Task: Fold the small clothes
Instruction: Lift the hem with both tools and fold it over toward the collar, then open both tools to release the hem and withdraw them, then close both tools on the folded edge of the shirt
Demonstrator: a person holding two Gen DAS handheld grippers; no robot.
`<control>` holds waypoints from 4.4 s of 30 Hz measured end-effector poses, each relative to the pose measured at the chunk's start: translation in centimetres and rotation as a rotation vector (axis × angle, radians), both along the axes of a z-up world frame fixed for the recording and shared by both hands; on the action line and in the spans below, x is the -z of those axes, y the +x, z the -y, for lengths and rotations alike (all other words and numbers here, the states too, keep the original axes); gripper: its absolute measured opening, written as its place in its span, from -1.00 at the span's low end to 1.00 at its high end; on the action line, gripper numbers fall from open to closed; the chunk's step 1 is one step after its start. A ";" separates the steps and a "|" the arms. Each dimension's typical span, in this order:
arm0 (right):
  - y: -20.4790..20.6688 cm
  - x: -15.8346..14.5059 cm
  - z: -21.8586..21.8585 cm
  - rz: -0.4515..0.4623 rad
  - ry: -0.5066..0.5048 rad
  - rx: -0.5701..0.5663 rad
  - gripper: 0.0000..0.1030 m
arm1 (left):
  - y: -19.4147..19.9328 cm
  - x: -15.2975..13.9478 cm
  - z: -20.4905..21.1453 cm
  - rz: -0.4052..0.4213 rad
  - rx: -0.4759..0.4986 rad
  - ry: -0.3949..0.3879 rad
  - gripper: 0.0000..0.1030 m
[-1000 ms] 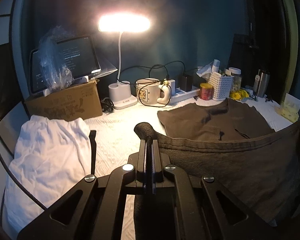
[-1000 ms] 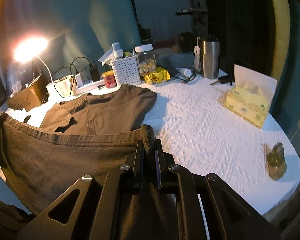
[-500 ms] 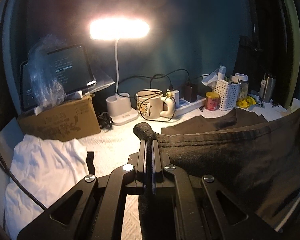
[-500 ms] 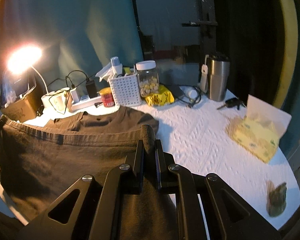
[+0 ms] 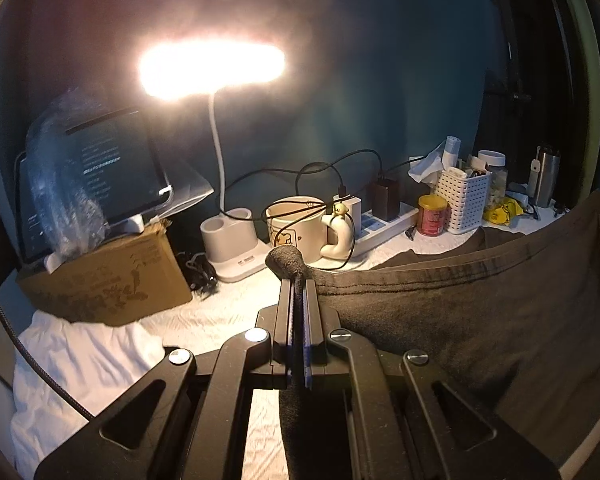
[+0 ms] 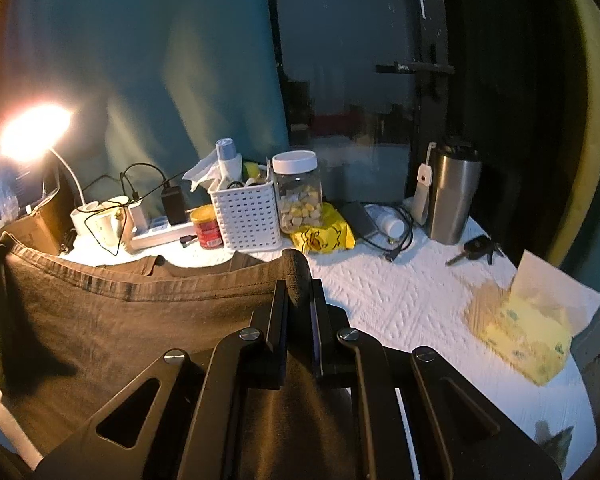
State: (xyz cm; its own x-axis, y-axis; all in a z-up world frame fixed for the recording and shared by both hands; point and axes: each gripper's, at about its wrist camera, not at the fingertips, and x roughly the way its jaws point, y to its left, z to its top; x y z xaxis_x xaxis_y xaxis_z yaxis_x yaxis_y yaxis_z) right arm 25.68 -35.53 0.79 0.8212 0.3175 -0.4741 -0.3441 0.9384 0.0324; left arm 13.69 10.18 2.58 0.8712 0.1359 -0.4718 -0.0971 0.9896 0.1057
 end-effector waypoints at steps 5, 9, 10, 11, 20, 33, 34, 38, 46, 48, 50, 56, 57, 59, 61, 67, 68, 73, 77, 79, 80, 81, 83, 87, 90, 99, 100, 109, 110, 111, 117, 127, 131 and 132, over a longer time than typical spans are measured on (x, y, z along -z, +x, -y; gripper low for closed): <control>1.6 -0.1 -0.3 0.006 -0.009 -0.002 -0.79 | 1.7 -0.1 0.0 0.003 0.002 0.012 -0.96; 3.2 -0.2 -0.7 0.013 -0.021 -0.002 -0.79 | 3.1 -0.3 -0.1 0.003 0.010 0.044 -0.96; 3.6 -0.2 -0.8 0.016 -0.027 -0.001 -0.79 | 3.3 -0.3 -0.2 0.004 0.012 0.050 -0.96; 3.9 -0.2 -0.9 0.019 -0.032 0.000 -0.79 | 3.7 -0.3 -0.3 0.005 0.013 0.059 -0.96; 7.6 -0.1 -1.8 0.029 -0.053 0.002 -0.79 | 7.1 -0.2 -0.6 0.013 0.019 0.108 -0.96; 13.2 2.4 -3.6 0.003 -0.110 -0.031 -0.79 | 11.7 3.2 -2.2 -0.047 -0.021 0.110 -0.96; 13.6 2.9 -3.8 -0.003 -0.112 -0.033 -0.79 | 11.9 3.6 -2.4 -0.057 -0.025 0.104 -0.96; 15.1 5.2 -3.9 -0.047 -0.117 -0.016 -0.79 | 12.8 5.5 -3.0 -0.098 -0.038 0.088 -0.96; 17.0 8.0 -3.9 -0.122 -0.215 0.065 -0.76 | 14.1 8.1 -3.2 -0.166 -0.047 0.076 -0.96; 17.4 8.4 -3.4 -0.144 -0.222 0.103 -0.75 | 14.4 8.5 -3.4 -0.188 -0.059 0.064 -0.95; 17.4 8.4 -2.8 -0.153 -0.208 0.116 -0.59 | 14.8 9.3 -3.9 -0.241 -0.079 0.029 -0.92; 16.7 7.7 -1.8 -0.164 -0.195 0.134 -0.58 | 14.7 10.0 -4.8 -0.312 -0.148 -0.015 -0.91; 16.5 7.6 -1.8 -0.162 -0.192 0.135 -0.58 | 14.5 9.9 -4.9 -0.312 -0.151 -0.018 -0.91; 16.1 7.2 -1.7 -0.158 -0.188 0.134 -0.58 | 14.0 9.6 -4.8 -0.310 -0.158 -0.017 -0.91; 15.5 6.8 -1.7 -0.154 -0.188 0.131 -0.58 | 13.5 9.2 -4.7 -0.306 -0.163 -0.018 -0.91; 13.4 5.9 -1.5 -0.151 -0.195 0.131 -0.58 | 11.7 7.8 -4.4 -0.273 -0.146 -0.081 -0.91; 13.0 5.9 -1.3 -0.152 -0.194 0.133 -0.58 | 11.3 7.5 -4.1 -0.265 -0.142 -0.080 -0.91; 10.6 5.0 -0.7 -0.152 -0.182 0.137 -0.58 | 9.6 5.9 -2.8 -0.233 -0.114 -0.085 -0.91; 9.0 4.7 -0.4 -0.135 -0.175 0.138 -0.58 | 8.2 4.7 -1.8 -0.200 -0.090 -0.107 -0.91; 8.1 4.4 -0.2 -0.132 -0.173 0.136 -0.58 | 7.4 4.2 -1.1 -0.187 -0.075 -0.112 -0.91; 7.8 4.3 -0.1 -0.129 -0.171 0.135 -0.58 | 7.1 4.0 -0.8 -0.182 -0.068 -0.113 -0.91; 7.4 4.1 0.0 -0.124 -0.170 0.135 -0.58 | 6.7 3.7 -0.5 -0.175 -0.060 -0.114 -0.91; 6.4 3.7 0.2 -0.118 -0.164 0.133 -0.58 | 5.7 3.1 0.2 -0.155 -0.042 -0.124 -0.91; 4.8 3.3 0.6 -0.113 -0.163 0.132 -0.58 | 4.3 2.2 1.1 -0.126 -0.021 -0.144 -0.91; 3.5 3.1 1.0 -0.108 -0.163 0.139 -0.58 | 3.2 2.0 1.8 -0.118 -0.005 -0.157 -0.91; 0.2 3.9 2.6 -0.114 -0.149 0.134 -0.58 | 0.7 2.2 3.6 -0.123 0.037 -0.192 -0.62; -0.2 4.2 2.7 -0.120 -0.151 0.132 -0.58 | 0.5 2.3 3.8 -0.121 0.040 -0.197 -0.31; -3.1 6.6 4.2 -0.171 -0.144 0.134 -0.58 | -1.6 3.4 5.2 -0.139 0.048 -0.229 -0.09; -3.4 6.8 4.4 -0.175 -0.143 0.135 -0.58 | -1.8 3.6 5.2 -0.146 0.048 -0.228 -0.09; -3.7 6.9 4.6 -0.177 -0.140 0.135 -0.58 | -2.0 3.8 5.2 -0.153 0.047 -0.227 -0.09; -5.2 7.8 6.0 -0.204 -0.127 0.147 -0.49 | -3.7 5.3 3.4 -0.200 -0.004 -0.209 -0.09; -7.3 10.4 8.5 -0.270 -0.055 0.152 -0.13 | -6.6 9.3 -0.8 -0.298 -0.136 -0.189 -0.09; -8.2 11.0 9.4 -0.292 0.019 0.144 -0.13 | -7.4 10.3 -1.6 -0.316 -0.153 -0.201 -0.09; -8.4 11.2 9.5 -0.298 0.035 0.138 -0.13 | -7.5 10.5 -1.8 -0.321 -0.157 -0.209 -0.09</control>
State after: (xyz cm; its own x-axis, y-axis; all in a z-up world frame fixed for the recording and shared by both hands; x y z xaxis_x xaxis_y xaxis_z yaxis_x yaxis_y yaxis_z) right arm 17.29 -45.01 -10.40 0.6845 0.2330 -0.6907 -0.1840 0.9721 0.1456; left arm 6.14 11.94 -7.96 0.6519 0.1276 -0.7475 -0.2430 0.9689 -0.0466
